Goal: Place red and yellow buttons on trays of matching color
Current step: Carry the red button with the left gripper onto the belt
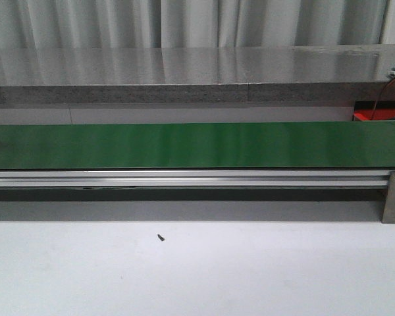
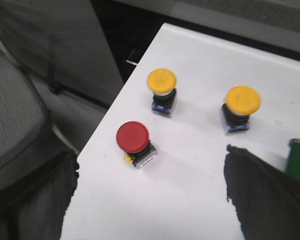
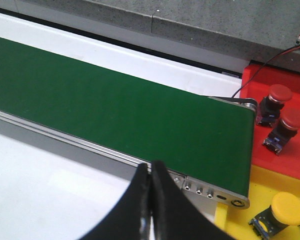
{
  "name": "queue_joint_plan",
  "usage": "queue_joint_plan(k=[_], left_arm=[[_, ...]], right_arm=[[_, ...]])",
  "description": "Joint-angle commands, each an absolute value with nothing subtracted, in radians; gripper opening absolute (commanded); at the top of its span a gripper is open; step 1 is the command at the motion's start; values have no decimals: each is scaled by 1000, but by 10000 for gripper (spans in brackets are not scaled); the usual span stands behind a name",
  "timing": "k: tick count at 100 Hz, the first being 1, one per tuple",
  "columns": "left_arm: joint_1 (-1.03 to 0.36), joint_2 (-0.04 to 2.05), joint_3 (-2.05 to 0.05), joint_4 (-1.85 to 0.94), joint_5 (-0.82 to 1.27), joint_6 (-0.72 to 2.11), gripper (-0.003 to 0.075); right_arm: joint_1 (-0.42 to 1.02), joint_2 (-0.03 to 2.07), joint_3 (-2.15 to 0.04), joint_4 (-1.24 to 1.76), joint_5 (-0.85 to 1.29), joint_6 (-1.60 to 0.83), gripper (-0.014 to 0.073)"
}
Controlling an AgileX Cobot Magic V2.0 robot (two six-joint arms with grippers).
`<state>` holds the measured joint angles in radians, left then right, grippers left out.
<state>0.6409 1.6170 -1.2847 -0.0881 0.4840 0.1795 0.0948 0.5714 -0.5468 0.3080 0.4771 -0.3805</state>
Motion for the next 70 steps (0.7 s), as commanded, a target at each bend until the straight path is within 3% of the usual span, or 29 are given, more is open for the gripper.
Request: queue_joint_plan(k=[1, 24, 70], left_arm=[[665, 1627, -1312, -99, 397, 161, 579], [678, 1766, -1315, -91, 318, 145, 579], [676, 1953, -1496, -91, 354, 145, 579]], right_arm=[[91, 571, -573, 309, 411, -381, -60], [91, 571, -573, 309, 411, -381, -60], [91, 571, -573, 309, 411, -381, -60]])
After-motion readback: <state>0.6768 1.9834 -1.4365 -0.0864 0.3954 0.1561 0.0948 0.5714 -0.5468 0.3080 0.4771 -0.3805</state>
